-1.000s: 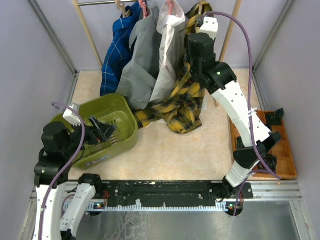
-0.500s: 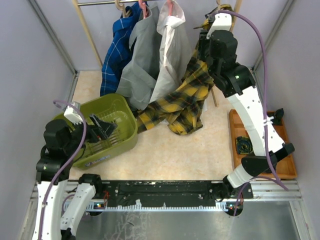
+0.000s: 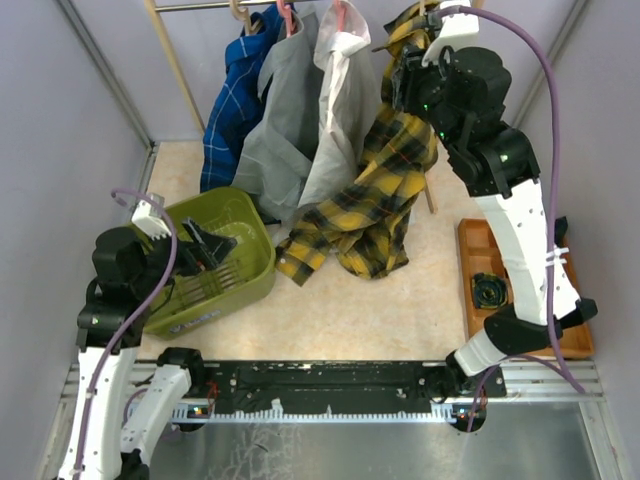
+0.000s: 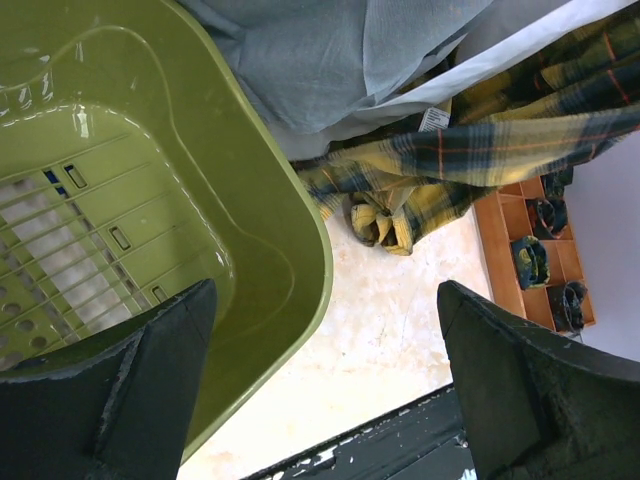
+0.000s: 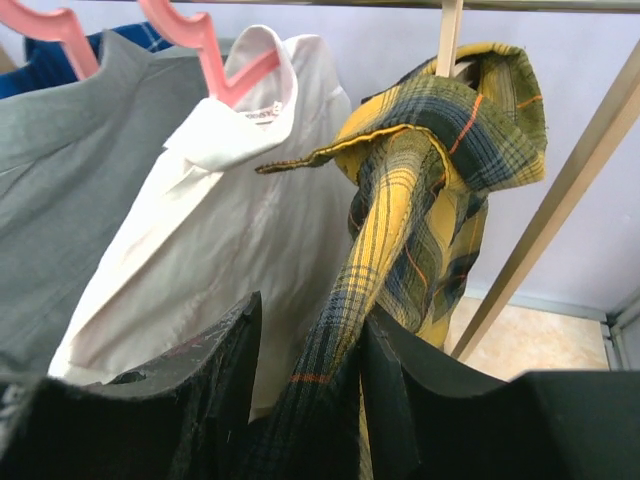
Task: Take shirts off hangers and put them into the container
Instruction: Pick up the hanger from the clothesline.
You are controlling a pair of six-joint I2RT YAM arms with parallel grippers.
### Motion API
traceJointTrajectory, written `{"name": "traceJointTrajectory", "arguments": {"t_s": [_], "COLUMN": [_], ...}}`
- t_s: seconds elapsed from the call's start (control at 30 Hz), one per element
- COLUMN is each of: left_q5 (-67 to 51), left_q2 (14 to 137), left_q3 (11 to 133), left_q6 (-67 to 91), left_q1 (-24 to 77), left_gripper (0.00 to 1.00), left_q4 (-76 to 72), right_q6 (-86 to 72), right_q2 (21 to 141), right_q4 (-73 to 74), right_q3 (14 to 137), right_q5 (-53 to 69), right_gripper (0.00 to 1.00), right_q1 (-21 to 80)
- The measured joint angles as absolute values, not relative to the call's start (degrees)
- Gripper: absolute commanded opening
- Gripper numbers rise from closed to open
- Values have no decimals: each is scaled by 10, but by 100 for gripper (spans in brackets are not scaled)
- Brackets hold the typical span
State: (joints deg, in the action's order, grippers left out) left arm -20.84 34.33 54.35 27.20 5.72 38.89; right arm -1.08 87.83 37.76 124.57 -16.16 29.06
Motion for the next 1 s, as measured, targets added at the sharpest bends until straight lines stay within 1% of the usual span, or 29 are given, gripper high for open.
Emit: {"name": "traceJointTrajectory", "arguments": {"t_s": [0.23, 0.37, 0.47, 0.7, 1.0], "left_q5": [-210, -210, -210, -209, -201], "left_q2": [365, 372, 375, 371, 371], "left_q3": [543, 543, 544, 544, 575], "left_q6": [272, 273, 274, 290, 306], "left_q1": [57, 57, 57, 57, 57], "left_gripper": [96, 96, 96, 96, 96], "left_q4": [369, 361, 359, 360, 369], "right_q6": [-6, -6, -11, -41, -70], "right_q2": [855, 817, 802, 741, 654], "right_q4": [387, 382, 389, 450, 553], "right_q3": [1249, 1218, 1220, 1204, 1208], "right_q5": [-112, -101, -100, -82, 17], "right_gripper": [0, 0, 0, 0, 0], "right_q1": [291, 291, 291, 291, 291]}}
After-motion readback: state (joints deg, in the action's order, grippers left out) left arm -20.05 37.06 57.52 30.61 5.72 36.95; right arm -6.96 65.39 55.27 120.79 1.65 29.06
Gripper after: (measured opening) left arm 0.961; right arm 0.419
